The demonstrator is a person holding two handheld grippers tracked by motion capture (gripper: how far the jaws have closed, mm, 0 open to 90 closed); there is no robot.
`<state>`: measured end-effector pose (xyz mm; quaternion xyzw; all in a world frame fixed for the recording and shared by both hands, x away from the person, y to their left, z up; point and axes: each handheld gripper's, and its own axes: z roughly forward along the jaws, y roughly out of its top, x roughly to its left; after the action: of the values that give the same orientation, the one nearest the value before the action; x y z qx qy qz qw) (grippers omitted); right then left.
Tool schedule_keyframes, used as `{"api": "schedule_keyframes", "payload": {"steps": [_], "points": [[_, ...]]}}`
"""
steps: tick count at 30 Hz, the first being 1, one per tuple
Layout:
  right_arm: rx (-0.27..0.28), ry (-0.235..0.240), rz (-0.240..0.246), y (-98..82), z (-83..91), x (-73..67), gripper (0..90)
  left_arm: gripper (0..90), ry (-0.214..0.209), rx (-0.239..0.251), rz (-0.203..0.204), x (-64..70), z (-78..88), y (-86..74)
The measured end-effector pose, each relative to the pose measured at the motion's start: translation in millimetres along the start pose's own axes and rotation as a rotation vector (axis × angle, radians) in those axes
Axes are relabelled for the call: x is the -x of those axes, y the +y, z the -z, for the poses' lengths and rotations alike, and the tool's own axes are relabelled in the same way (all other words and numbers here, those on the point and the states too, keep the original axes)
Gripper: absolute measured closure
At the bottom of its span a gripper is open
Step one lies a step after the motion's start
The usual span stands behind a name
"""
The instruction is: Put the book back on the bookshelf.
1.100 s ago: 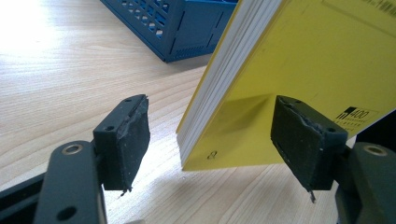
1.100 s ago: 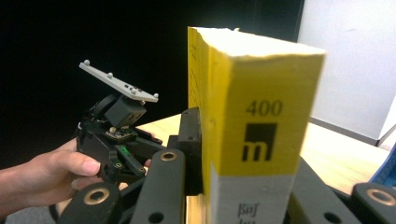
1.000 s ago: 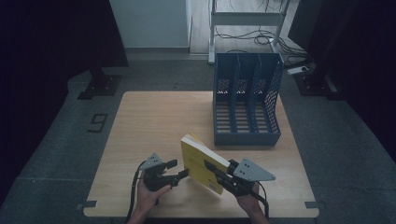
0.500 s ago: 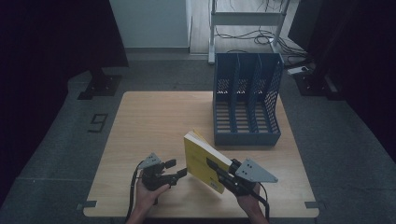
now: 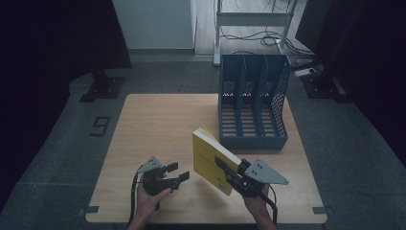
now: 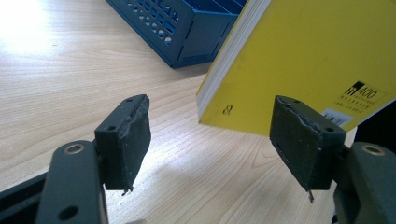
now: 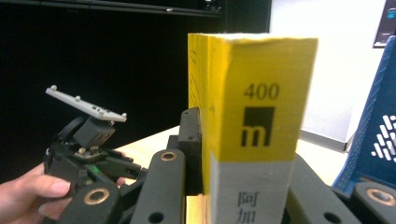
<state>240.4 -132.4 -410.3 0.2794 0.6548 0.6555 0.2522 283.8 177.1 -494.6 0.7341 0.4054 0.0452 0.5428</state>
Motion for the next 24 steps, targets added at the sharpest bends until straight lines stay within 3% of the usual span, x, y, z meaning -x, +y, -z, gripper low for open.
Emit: {"api": "schedule_keyframes", "payload": {"steps": [19,24], "points": [[0.030,-0.121,0.009,40.0,-2.5,11.5,75.0,29.3,0.003,-0.058,0.015,-0.4,-4.0,-1.7],[0.040,-0.152,-0.012,48.5,-4.5,15.8,75.0,29.3,0.000,-0.063,0.018,-0.9,-2.6,-0.9]]}}
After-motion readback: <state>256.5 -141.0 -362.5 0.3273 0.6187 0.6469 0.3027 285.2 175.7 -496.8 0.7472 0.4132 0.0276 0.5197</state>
